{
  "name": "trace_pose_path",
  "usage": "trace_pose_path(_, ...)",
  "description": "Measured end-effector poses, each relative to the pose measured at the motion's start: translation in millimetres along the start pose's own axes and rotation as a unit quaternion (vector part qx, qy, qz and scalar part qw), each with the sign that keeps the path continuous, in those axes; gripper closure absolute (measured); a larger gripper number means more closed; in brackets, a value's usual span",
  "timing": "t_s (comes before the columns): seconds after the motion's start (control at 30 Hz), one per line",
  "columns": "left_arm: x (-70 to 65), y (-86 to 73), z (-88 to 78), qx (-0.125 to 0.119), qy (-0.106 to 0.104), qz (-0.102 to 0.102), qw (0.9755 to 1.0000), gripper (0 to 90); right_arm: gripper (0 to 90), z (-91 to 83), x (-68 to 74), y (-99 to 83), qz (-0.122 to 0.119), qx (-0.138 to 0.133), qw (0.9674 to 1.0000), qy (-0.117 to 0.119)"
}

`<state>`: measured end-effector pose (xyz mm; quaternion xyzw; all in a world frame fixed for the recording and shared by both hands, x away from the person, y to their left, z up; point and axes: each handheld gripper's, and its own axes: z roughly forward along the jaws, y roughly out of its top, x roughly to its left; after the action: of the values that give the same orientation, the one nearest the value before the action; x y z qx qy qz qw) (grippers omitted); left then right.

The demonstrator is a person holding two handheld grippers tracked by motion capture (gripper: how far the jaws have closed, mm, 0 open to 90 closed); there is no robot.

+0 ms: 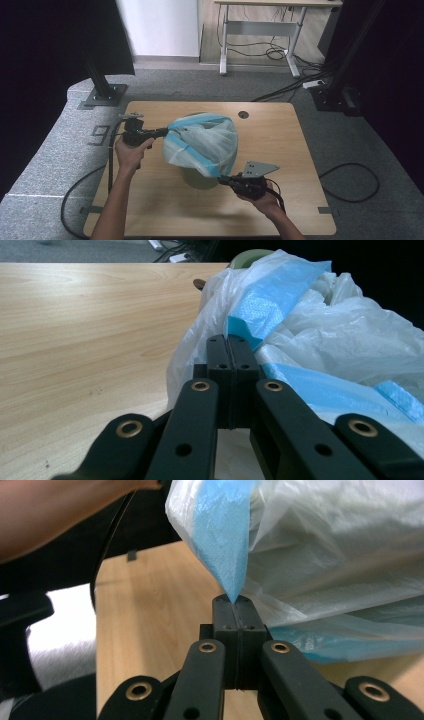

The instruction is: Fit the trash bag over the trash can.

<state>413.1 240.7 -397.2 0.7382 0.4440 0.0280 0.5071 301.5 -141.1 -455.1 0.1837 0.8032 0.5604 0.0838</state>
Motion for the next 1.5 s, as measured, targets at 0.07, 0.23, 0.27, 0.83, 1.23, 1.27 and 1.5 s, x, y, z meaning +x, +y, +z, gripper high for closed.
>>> trace_pose_path(0.07, -0.5, -2.2, -2.7, 0.000, -0.003, 0.003, 1.0000, 89.7, 89.0, 4.6, 2.2, -3.2, -0.005, 0.008, 0.9999, 0.005)
trace_pose_path(0.23, -3.1, -6.9, -9.9, 0.000, -0.008, 0.019, 0.9998, 89.6, 89.0, 11.9, 2.4, -8.7, -0.003, 0.017, 0.9998, 0.011)
trace_pose_path(0.27, -3.3, -7.9, -11.8, 0.000, -0.008, 0.023, 0.9997, 89.6, 88.9, 12.9, 2.7, -9.3, -0.006, 0.020, 0.9997, 0.011)
trace_pose_path(0.83, -2.6, -38.7, -16.9, 0.026, 0.002, 0.046, 0.9986, 89.6, 88.9, 30.8, 0.5, -26.9, -0.012, 0.086, 0.9962, -0.001)
trace_pose_path(1.23, -30.5, -18.3, -38.1, -0.047, 0.032, 0.100, 0.9934, 52.6, 88.8, 26.4, -8.3, -33.8, 0.013, 0.082, 0.9965, -0.009)
trace_pose_path(1.27, -33.7, -14.9, -36.9, -0.046, 0.040, 0.108, 0.9923, 49.8, 88.8, 26.4, -8.1, -33.7, 0.013, 0.082, 0.9965, -0.009)
trace_pose_path(1.5, -29.4, 7.1, -17.9, -0.010, 0.059, 0.122, 0.9907, 37.3, 88.7, 25.8, -7.2, -32.6, 0.013, 0.084, 0.9964, -0.007)
